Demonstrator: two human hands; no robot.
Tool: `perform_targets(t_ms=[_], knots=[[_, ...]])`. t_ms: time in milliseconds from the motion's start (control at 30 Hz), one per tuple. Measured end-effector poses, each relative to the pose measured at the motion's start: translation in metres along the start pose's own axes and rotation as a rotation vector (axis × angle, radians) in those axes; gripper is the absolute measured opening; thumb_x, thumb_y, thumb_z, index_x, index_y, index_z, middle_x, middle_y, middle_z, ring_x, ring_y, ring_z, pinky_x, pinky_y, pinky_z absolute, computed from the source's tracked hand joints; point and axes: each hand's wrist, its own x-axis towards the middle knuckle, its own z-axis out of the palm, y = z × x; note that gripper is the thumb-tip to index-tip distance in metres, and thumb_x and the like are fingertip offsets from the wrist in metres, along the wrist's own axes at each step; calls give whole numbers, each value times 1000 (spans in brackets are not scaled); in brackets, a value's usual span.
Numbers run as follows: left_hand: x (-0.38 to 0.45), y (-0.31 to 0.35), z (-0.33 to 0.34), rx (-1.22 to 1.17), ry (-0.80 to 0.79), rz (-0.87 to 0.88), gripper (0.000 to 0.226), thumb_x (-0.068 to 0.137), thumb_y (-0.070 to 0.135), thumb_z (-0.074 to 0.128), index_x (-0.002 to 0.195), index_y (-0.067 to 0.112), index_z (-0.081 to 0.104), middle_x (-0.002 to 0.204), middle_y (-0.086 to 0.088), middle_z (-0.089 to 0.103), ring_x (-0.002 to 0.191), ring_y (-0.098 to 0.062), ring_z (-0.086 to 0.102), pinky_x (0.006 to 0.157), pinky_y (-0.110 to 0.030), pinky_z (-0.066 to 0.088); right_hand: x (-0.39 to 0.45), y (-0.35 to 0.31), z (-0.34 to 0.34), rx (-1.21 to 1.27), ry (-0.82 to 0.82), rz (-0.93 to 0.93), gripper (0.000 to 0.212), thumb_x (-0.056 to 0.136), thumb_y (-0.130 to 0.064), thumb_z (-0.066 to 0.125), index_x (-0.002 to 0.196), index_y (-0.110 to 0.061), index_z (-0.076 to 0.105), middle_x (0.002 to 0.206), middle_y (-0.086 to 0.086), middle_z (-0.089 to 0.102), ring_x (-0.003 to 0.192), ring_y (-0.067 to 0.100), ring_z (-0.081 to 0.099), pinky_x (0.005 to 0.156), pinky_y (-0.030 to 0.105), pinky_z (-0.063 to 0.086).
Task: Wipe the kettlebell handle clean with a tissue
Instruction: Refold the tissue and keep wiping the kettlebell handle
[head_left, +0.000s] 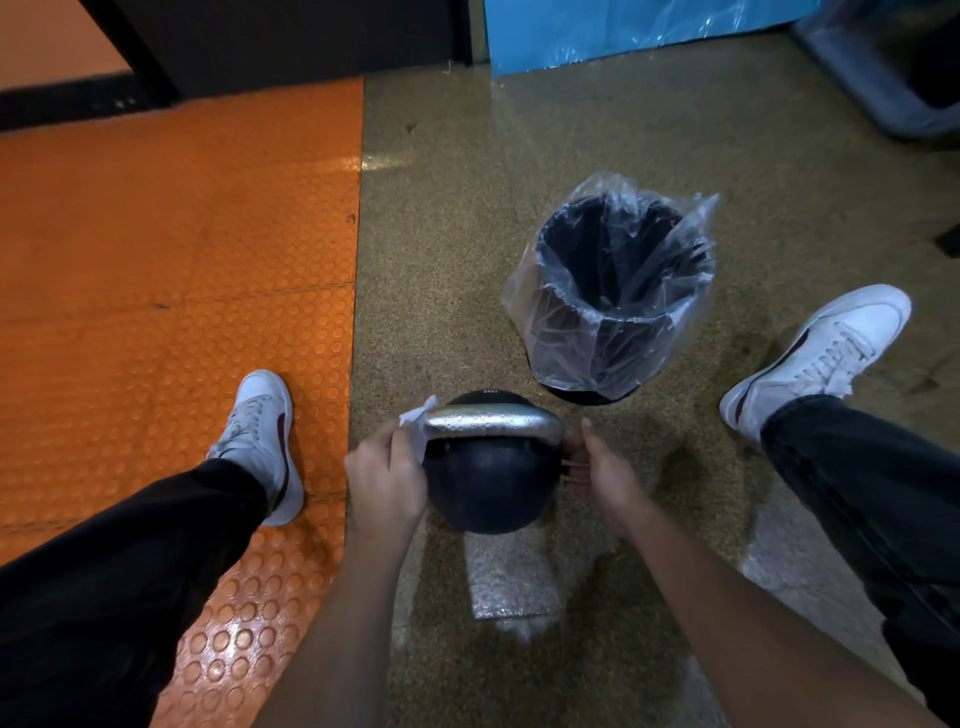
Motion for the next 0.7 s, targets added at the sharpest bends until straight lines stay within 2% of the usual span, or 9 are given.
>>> perform_targets(t_ms=[33, 100, 267, 333, 367, 433, 500, 567, 700], knots=[[2, -4, 1, -18, 5, -66, 27, 100, 16, 50, 88, 7, 72, 79, -10, 69, 83, -27, 63, 67, -25, 33, 2, 4, 0, -5, 6, -4, 62, 95, -70, 37, 110, -24, 75, 117, 0, 74, 111, 24, 67, 107, 52, 46], [9, -6, 7, -16, -17, -75, 30, 99, 20, 47, 95, 11, 75, 93, -12, 74, 91, -31, 64, 71, -26, 34, 4, 7, 0, 10, 15, -8, 56, 95, -70, 39, 101, -29, 76, 115, 0, 74, 110, 23, 67, 108, 53, 44], [0, 13, 12, -43, -34, 168, 37, 93, 23, 44, 110, 20, 77, 109, 6, 75, 100, -6, 66, 90, -21, 48, -4, -4, 1, 19, 6, -4, 55, 101, -61, 37, 111, -20, 73, 115, 5, 74, 106, 24, 68, 101, 48, 50], [-11, 3, 10, -63, 49, 106, 38, 92, 23, 44, 112, 16, 76, 103, 4, 76, 92, -9, 66, 77, -11, 43, -3, -3, 0, 14, 8, -21, 56, 102, -59, 36, 115, -19, 72, 118, 6, 73, 108, 24, 67, 103, 49, 48], [-13, -3, 10, -45, 79, 56, 39, 92, 26, 42, 108, 13, 76, 94, -2, 76, 84, -17, 66, 66, -13, 38, -3, -2, 0, 7, 0, -22, 54, 102, -59, 35, 113, -20, 72, 118, 6, 73, 109, 23, 66, 105, 50, 47], [-10, -11, 12, -19, 81, -10, 43, 92, 31, 40, 107, 13, 76, 89, -7, 75, 82, -26, 67, 64, -20, 33, -4, 0, 1, -3, 8, -26, 55, 101, -61, 36, 113, -22, 73, 118, 4, 73, 111, 23, 66, 108, 52, 44], [-5, -7, 17, -38, 52, 31, 42, 94, 29, 41, 117, 17, 75, 105, -4, 75, 100, -21, 68, 80, -22, 43, -2, 3, 1, 7, 16, -17, 57, 98, -65, 38, 110, -23, 75, 115, 2, 74, 109, 23, 67, 107, 53, 45], [-10, 5, 23, -89, 7, 154, 39, 96, 20, 44, 124, 15, 71, 127, -2, 69, 126, -13, 58, 108, -25, 41, -2, 2, 2, 30, 13, -11, 54, 99, -62, 39, 105, -22, 75, 111, 3, 76, 105, 24, 70, 105, 52, 48], [-25, -7, 22, -108, 63, 188, 41, 98, 17, 44, 134, 13, 63, 139, 0, 61, 135, -6, 49, 116, -31, 36, -3, 0, 1, 39, 9, -3, 52, 102, -57, 38, 108, -19, 73, 114, 6, 74, 105, 24, 69, 103, 49, 49]])
